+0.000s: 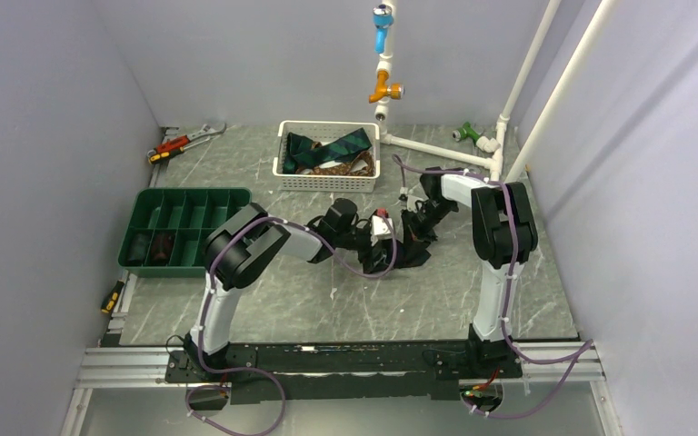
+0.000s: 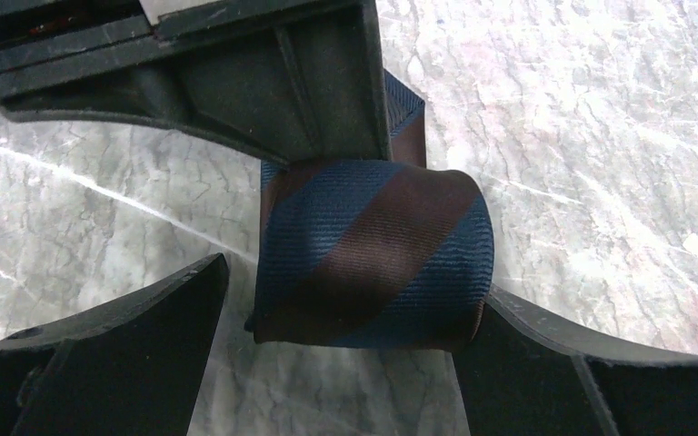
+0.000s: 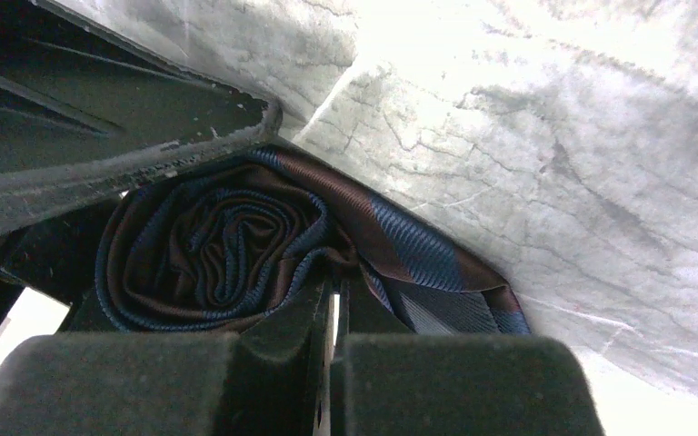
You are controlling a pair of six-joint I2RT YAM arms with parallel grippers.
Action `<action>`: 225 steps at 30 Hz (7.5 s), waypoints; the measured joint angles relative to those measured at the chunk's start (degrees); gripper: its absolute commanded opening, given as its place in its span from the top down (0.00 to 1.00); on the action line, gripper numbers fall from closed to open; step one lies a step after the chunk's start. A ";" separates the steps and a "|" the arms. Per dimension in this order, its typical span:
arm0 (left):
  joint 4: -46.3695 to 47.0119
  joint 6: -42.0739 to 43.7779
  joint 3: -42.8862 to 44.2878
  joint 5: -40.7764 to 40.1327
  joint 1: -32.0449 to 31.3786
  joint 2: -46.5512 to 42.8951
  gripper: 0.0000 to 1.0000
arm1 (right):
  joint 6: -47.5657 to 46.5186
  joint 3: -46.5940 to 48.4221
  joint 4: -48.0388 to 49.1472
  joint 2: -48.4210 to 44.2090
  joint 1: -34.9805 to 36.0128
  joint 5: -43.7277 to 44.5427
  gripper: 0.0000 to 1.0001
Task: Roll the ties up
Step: Roll the tie at the center of the board, then pick up the tie at the center of the board.
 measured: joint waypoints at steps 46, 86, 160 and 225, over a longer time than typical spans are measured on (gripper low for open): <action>-22.10 8.26 7.91 -3.65 0.00 -1.44 0.69 | -1.79 -0.20 1.84 -9.38 -1.25 -11.91 0.38; -8.70 2.69 4.92 -1.68 -0.33 0.48 0.25 | -0.15 1.66 1.40 -2.91 -1.33 -5.77 1.00; -17.99 9.73 7.52 -2.36 -0.83 -0.20 0.84 | 5.01 -10.27 16.72 -6.51 -4.22 -19.52 0.96; -58.80 -27.32 16.41 18.32 47.23 -38.05 0.01 | 30.40 10.93 45.79 -20.39 7.10 -24.28 1.00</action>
